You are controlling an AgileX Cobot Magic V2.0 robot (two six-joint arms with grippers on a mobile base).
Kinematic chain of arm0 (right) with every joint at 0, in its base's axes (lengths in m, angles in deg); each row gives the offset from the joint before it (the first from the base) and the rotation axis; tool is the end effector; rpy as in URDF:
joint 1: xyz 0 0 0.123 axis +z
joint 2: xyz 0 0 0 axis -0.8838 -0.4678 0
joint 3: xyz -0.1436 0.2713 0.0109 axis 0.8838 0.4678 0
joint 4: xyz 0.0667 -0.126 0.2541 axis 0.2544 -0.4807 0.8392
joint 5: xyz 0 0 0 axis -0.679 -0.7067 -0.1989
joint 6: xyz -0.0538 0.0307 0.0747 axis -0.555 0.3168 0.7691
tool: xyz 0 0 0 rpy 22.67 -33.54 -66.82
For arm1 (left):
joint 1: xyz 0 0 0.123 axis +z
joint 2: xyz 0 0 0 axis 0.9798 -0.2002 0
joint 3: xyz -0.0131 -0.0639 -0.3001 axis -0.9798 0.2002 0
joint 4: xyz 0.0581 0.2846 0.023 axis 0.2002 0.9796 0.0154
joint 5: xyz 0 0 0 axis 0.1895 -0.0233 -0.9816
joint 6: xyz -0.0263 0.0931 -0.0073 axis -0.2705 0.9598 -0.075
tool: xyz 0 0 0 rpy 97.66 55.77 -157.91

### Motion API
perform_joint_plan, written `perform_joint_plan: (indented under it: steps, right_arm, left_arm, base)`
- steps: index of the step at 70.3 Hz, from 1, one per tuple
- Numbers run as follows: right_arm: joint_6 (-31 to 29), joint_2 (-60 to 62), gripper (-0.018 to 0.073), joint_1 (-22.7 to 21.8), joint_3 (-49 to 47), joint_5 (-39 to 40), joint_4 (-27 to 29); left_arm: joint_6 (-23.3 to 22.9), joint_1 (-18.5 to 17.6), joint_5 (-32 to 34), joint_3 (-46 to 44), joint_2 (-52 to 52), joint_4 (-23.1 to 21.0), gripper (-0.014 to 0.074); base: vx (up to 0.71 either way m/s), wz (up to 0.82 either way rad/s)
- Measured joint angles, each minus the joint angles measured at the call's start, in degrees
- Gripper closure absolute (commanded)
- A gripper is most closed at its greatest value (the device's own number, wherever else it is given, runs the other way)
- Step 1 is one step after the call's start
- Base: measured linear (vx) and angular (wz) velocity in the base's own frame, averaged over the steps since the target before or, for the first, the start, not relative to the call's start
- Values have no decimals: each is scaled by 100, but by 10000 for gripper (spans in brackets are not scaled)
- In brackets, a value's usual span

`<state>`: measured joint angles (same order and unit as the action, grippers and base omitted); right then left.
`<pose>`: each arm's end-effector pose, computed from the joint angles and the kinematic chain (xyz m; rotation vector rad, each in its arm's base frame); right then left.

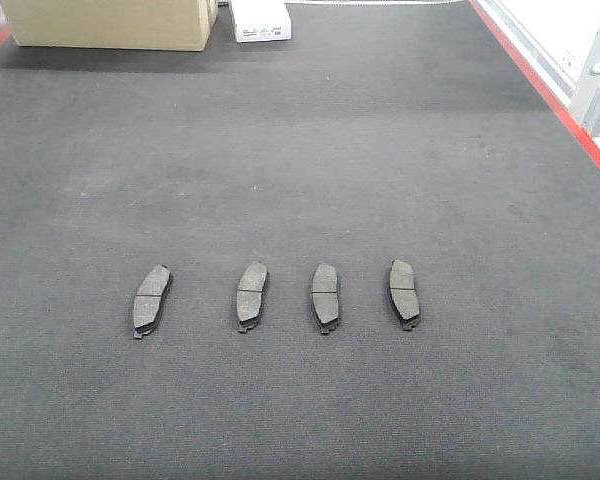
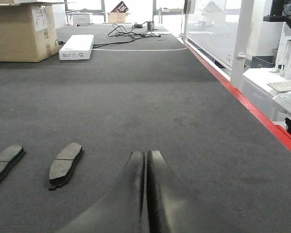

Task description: Move and align brake pads A on conveyor

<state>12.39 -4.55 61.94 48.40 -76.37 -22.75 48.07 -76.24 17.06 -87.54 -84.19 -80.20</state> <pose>0.0805 -0.0005 0.1926 -0.0090 1.6208 -0.0171 0.0798 0.0028 0.1865 -0.0142 1.6837 0.0397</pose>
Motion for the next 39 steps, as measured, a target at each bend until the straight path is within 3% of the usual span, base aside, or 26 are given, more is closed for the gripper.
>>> perform_joint_plan:
  steps: [39]
  right_arm:
    - [0,0,563,0,0,-5,0]
  left_arm:
    - [0,0,0,0,0,0,602]
  base:
    - [0,-1]
